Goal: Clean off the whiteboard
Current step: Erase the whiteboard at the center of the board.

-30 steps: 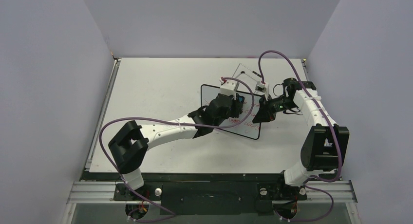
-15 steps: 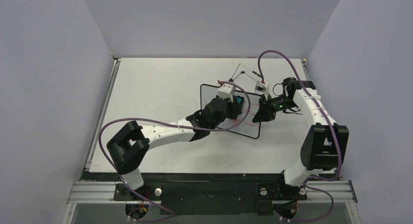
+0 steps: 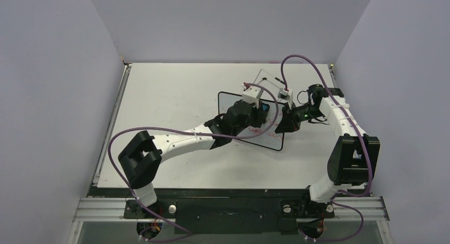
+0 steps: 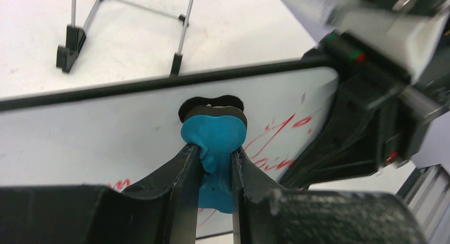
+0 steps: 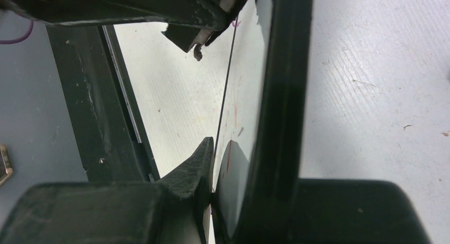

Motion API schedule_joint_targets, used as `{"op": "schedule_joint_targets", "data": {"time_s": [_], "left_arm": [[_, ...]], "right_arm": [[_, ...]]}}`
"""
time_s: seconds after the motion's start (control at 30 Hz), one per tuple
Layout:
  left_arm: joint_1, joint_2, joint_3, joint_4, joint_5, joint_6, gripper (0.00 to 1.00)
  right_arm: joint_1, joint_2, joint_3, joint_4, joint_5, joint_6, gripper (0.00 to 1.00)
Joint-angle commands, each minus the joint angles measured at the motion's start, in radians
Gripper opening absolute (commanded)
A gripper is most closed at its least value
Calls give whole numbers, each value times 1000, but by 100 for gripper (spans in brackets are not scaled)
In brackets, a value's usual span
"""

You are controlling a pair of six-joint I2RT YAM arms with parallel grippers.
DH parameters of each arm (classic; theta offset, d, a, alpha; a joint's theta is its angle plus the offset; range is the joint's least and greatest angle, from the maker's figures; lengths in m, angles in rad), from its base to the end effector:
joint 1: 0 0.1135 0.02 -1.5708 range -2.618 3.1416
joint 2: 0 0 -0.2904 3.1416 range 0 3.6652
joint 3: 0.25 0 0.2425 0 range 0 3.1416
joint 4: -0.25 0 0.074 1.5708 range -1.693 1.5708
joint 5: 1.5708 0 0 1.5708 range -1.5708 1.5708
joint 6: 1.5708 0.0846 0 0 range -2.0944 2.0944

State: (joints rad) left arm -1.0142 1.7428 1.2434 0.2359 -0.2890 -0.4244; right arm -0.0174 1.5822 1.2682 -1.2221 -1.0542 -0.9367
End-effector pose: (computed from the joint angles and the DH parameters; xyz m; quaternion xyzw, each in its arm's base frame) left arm 0.2605 -0.3731 0.2994 0.1446 0.7771 -0.3105 0.5280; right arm 0.2706 0.0689 0.2727 -0.3912 0.7706 0.4399 0.2443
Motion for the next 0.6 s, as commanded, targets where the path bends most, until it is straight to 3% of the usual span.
{"op": "schedule_joint_targets", "data": {"time_s": [0.0,0.27,0.57], "left_arm": [[31,37,147,53,47,21,0],[1,47,-5,109,42,-55,0],[10,-9,-157,92,-61,-51,0]], "right_arm": [[62,-11,8,-136,-6,-86,0],[62,-11,9,-139,-7,-87,0],[62,-10,10,-142,-7,-91,0]]}}
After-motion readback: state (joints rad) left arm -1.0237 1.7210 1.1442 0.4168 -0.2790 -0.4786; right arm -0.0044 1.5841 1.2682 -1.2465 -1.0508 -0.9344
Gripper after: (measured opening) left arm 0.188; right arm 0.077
